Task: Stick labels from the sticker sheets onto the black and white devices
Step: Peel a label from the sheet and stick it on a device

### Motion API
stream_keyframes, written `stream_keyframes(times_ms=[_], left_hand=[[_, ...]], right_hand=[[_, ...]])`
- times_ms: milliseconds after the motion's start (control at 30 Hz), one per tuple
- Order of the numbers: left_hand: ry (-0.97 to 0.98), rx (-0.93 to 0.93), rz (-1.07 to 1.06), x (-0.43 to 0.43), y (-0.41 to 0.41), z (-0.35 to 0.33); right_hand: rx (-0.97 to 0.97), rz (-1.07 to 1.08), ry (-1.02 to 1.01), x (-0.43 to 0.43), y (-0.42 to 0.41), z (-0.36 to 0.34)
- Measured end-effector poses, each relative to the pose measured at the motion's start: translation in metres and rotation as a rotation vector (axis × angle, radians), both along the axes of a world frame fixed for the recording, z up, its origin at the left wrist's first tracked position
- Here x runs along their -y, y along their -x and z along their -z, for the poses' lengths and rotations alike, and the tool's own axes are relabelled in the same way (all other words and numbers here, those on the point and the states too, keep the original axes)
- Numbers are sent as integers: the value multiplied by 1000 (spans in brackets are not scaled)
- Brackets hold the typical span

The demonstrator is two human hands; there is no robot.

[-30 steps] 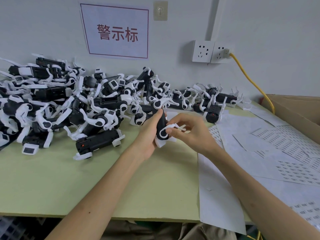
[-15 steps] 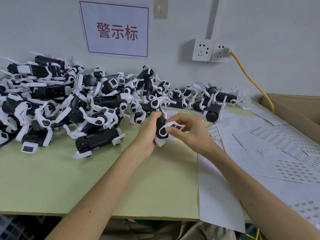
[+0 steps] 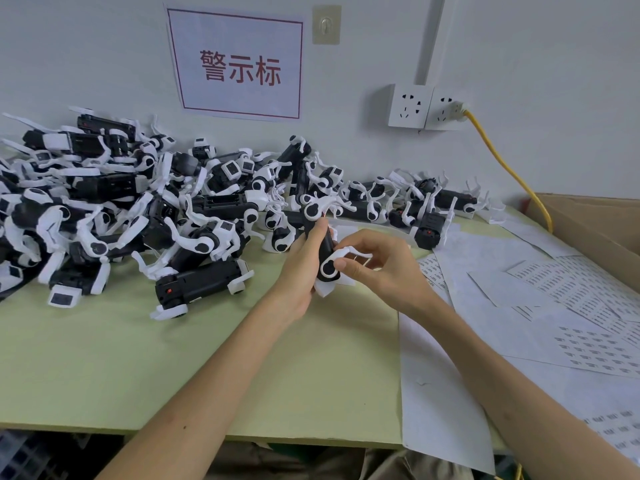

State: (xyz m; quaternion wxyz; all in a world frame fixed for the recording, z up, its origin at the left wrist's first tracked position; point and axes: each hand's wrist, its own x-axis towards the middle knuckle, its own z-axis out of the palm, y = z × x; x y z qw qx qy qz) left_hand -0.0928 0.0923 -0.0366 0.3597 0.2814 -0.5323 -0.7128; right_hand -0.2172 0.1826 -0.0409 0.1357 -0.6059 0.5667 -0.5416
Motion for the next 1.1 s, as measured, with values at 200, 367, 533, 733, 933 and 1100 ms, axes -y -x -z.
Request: stream_keyframes(times_ms=[200,367,533,733,933,1100], left_hand=[[22,-45,-15,-3,0,0],[-15,-87,-3,-2,2,1],[-3,-90,-46,-2,5,3],[-64,-101,-129,6,5,1],[-86,-88,6,3,0,-1],[-19,-96,106,5,-3,1]], right_hand=[[36,9,16,-2,0,-3],[12,32,12,-1,1,-3],[-18,92,-27,-2,4,-3],[60,93,-73,2,5,-1],[191,116,-33,3,7,-4],[476,175,-37,-2,12,-12]])
